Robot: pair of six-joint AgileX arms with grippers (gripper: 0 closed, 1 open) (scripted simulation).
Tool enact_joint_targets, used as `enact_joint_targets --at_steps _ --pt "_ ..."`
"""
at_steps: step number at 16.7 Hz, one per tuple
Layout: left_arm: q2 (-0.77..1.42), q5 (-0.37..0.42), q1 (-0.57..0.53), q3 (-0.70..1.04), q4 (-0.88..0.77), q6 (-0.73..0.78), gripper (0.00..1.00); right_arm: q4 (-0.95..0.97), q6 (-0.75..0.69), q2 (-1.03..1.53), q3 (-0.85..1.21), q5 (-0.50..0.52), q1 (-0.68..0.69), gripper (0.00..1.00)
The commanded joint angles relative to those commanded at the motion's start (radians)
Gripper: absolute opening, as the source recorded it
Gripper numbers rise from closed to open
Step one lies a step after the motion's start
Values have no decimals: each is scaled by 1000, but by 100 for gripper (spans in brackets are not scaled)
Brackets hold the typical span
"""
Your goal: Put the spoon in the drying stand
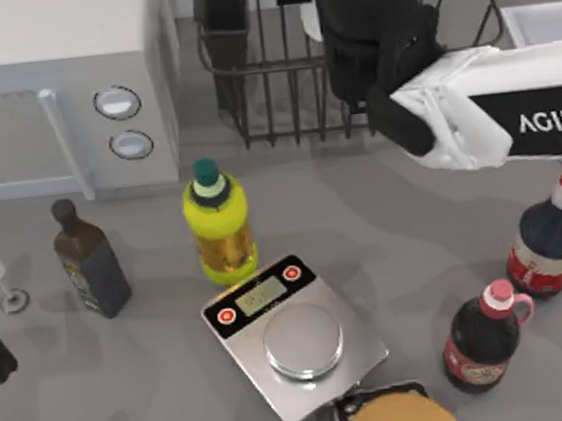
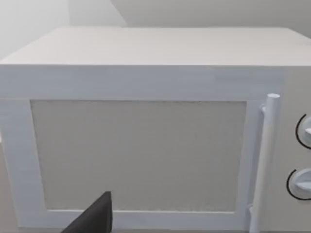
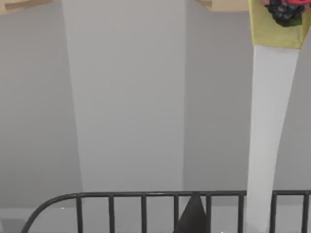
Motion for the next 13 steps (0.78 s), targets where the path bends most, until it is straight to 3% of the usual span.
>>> enact_joint_targets --at_steps 3,13 --pt "0 0 0 0 0 0 100 0 0 0 0 0 0 0" --pt "0 0 0 0 0 0 100 0 0 0 0 0 0 75"
